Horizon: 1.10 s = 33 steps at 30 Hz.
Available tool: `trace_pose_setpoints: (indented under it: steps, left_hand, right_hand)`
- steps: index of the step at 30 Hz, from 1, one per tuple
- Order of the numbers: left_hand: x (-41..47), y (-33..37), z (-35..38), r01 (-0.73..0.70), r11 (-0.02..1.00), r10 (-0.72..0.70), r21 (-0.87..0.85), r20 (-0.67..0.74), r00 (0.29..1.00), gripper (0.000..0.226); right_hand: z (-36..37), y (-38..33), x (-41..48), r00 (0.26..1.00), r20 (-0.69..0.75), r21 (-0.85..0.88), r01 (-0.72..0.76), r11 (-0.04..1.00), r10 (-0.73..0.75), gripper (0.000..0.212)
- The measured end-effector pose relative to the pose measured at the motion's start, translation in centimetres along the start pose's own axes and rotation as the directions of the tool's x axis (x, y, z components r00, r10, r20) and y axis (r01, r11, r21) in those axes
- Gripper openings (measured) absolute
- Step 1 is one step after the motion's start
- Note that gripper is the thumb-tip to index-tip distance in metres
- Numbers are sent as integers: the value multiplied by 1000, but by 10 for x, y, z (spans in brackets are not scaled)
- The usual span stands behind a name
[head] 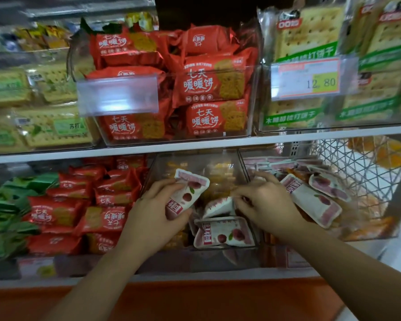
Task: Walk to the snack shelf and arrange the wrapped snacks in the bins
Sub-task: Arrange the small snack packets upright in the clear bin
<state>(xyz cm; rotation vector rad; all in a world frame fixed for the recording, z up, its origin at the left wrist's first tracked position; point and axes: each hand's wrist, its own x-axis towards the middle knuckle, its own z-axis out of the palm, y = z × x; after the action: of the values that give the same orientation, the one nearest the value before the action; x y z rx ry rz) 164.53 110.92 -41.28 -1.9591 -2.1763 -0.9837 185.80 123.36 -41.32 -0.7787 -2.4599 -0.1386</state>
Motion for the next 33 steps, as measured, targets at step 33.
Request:
trace_pose_setpoints:
  steps: [33]
  left_hand:
    - [121,123,100,-176,981,123,85,434,893,51]
  right_hand:
    - [-55,111,-72,880,107,-48,-461,886,463,45]
